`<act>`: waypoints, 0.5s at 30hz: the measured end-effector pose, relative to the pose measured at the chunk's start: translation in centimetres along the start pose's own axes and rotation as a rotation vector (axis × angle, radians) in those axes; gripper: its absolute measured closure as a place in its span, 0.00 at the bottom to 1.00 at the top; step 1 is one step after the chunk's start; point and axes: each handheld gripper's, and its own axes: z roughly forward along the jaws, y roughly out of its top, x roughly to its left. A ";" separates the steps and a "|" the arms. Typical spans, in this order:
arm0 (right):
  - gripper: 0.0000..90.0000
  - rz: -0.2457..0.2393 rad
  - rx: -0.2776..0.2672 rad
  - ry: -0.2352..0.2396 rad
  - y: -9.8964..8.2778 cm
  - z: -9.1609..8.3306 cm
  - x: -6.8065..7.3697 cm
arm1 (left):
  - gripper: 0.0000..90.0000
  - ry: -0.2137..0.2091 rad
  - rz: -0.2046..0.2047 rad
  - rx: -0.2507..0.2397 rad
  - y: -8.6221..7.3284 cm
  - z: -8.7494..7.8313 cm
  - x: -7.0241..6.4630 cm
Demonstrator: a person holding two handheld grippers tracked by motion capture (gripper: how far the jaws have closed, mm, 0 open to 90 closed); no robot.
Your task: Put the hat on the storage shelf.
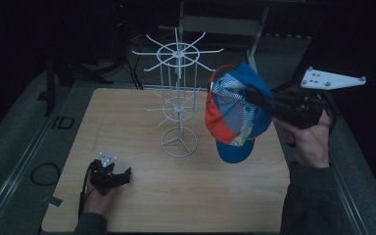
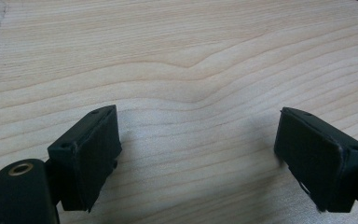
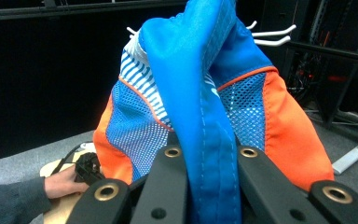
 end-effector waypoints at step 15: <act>0.98 0.013 -0.014 0.029 0.2 3.1 -0.3 | 0.16 0.000 0.000 0.000 0.0 0.0 0.0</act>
